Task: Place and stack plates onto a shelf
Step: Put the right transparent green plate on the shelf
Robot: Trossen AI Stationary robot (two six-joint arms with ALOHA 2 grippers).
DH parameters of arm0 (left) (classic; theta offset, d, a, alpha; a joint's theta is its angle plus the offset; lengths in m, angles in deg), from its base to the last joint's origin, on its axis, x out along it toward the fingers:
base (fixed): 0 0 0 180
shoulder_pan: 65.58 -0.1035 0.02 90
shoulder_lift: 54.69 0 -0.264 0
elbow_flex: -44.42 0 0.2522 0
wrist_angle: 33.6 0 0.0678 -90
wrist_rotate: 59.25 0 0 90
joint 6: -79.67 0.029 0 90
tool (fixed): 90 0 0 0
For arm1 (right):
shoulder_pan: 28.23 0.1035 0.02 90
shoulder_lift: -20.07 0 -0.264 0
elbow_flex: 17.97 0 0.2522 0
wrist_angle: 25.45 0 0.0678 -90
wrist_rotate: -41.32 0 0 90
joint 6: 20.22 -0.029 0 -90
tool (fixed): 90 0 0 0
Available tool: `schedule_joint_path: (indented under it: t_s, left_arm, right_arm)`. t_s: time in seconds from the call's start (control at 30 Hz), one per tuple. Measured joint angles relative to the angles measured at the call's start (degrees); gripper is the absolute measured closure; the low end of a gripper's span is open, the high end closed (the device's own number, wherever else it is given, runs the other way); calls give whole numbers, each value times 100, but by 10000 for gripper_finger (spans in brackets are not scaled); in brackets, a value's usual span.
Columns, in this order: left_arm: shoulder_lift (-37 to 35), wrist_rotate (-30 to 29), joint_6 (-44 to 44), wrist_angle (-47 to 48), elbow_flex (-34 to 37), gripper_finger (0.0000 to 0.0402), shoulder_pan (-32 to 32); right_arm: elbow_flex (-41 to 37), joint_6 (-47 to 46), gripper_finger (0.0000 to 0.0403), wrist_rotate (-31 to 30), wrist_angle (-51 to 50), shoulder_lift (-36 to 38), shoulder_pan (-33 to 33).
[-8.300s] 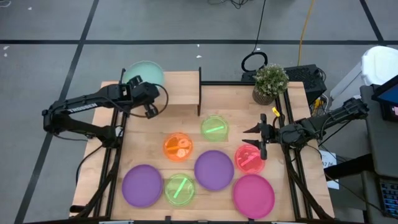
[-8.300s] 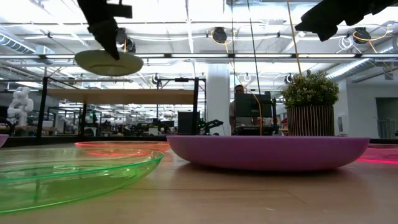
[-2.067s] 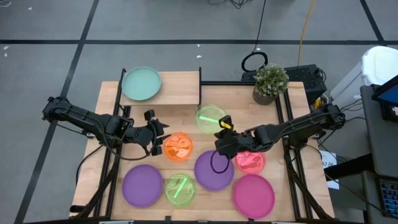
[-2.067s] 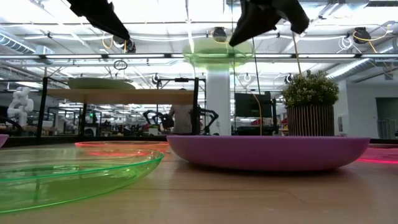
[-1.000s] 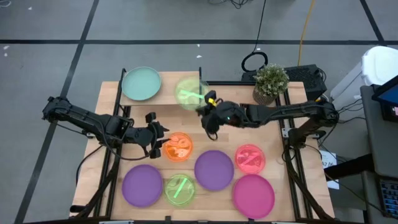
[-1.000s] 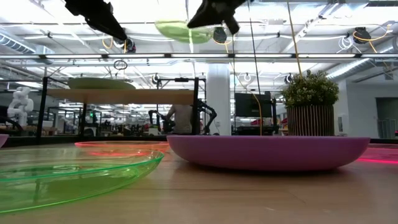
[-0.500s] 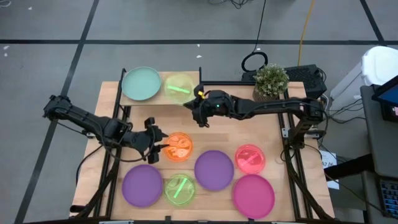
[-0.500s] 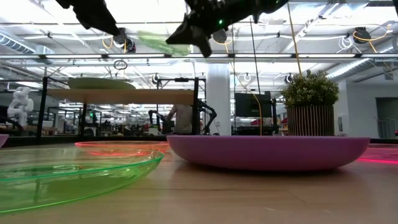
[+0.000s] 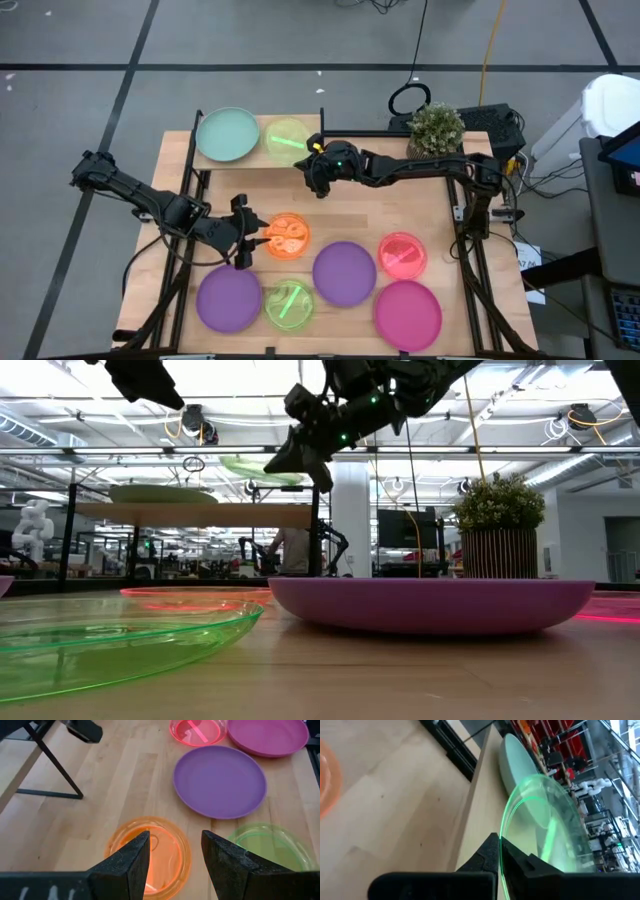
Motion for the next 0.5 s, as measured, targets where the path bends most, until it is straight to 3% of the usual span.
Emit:
schedule_joint_path:
  t_s: [0.13,0.33,0.5]
  left_arm:
    - [0,-7,63,-9,0,218,0]
    - [0,-13,91,-9,0,218,0]
    - [0,-13,102,-8,0,218,-2]
  right_arm:
    - [0,-87,403,35,-32,-11,-70]
    - [0,-284,403,574,-48,-16,-191]
    - [-2,-334,403,586,-52,-163,-218]
